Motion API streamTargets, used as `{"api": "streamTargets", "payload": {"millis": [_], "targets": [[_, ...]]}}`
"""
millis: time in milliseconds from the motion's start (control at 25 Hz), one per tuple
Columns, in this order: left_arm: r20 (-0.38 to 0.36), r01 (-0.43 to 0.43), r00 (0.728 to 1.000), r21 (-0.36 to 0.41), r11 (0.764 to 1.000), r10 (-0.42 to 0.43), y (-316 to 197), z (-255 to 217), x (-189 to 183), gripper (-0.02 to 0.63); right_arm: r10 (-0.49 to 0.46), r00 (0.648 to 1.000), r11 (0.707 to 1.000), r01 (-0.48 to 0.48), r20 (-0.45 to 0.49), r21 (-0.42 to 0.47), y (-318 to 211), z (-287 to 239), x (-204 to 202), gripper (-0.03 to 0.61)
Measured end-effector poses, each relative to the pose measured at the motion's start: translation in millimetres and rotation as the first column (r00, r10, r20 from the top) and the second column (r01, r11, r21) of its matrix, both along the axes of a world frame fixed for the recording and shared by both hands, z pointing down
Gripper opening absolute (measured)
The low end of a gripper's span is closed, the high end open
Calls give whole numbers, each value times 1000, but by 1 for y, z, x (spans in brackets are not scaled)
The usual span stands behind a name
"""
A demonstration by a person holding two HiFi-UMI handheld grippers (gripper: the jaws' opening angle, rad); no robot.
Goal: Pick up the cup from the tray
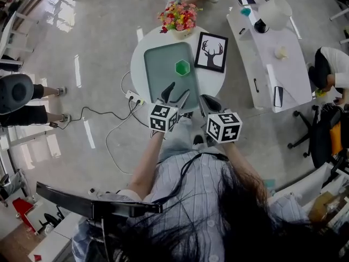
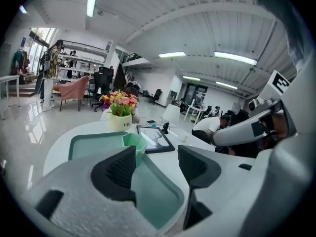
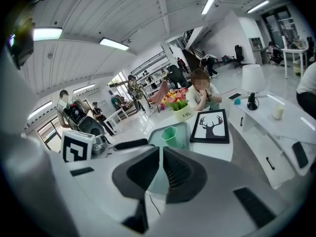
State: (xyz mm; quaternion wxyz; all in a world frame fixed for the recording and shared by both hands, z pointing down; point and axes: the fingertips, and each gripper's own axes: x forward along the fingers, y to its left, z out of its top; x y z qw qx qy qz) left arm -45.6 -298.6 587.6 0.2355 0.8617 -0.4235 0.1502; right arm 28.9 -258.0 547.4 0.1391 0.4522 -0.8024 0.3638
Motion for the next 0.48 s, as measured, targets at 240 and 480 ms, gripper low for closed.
{"api": "streamTargets", "payload": {"millis": [240, 480], "targets": [[73, -35, 997, -33, 999, 38, -36, 33, 0, 262, 9, 1000, 999, -9, -10, -37, -14, 9, 1, 41], [135, -48, 989, -64, 997, 56, -62, 68, -5, 277, 6, 1000, 998, -8, -26, -69, -21, 20, -1, 41]]}}
